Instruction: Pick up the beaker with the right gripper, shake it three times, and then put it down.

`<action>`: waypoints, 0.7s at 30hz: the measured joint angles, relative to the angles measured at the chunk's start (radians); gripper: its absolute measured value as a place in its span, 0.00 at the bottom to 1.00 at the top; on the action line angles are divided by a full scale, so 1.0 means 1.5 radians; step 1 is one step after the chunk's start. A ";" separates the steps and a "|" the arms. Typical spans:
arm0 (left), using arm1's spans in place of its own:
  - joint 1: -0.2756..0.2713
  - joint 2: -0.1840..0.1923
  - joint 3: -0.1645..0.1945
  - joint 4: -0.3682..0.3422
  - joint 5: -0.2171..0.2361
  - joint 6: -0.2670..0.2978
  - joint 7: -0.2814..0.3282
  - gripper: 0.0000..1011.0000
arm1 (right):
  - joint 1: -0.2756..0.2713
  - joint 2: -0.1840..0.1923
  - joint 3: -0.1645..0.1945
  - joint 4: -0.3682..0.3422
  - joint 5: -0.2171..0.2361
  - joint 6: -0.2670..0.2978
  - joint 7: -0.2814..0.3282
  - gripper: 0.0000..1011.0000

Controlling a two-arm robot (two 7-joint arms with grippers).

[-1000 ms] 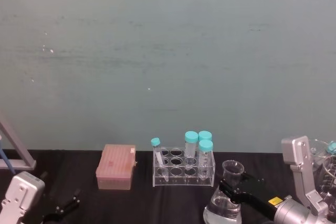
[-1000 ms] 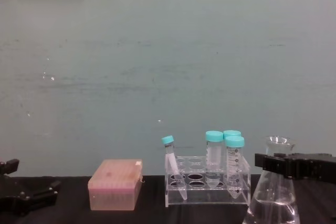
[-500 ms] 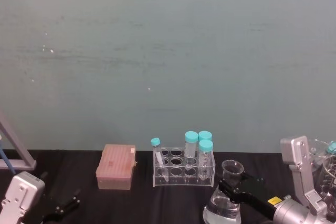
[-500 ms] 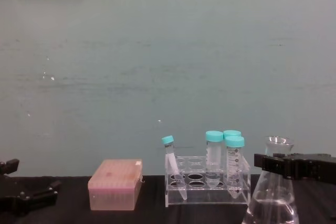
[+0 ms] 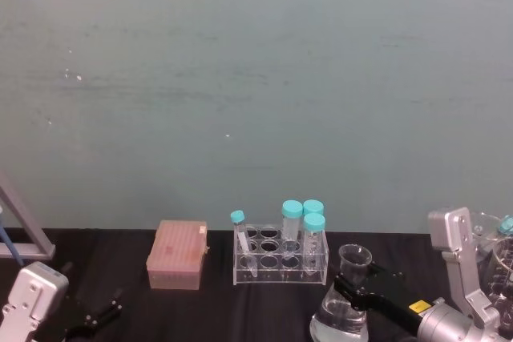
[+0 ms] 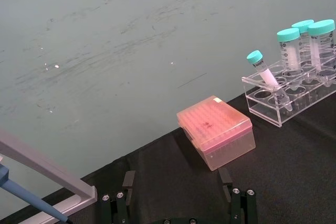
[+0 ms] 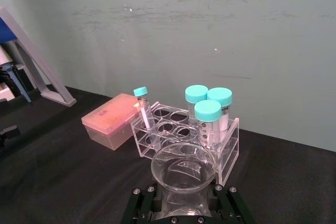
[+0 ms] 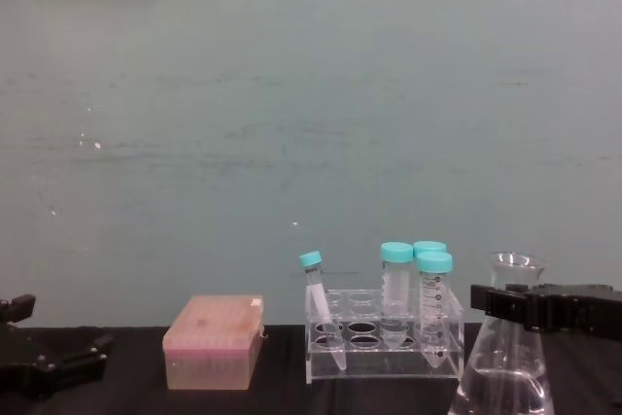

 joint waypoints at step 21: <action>0.000 0.000 0.000 0.000 0.000 0.000 0.000 0.99 | 0.000 0.000 0.000 -0.001 0.000 0.000 0.000 0.97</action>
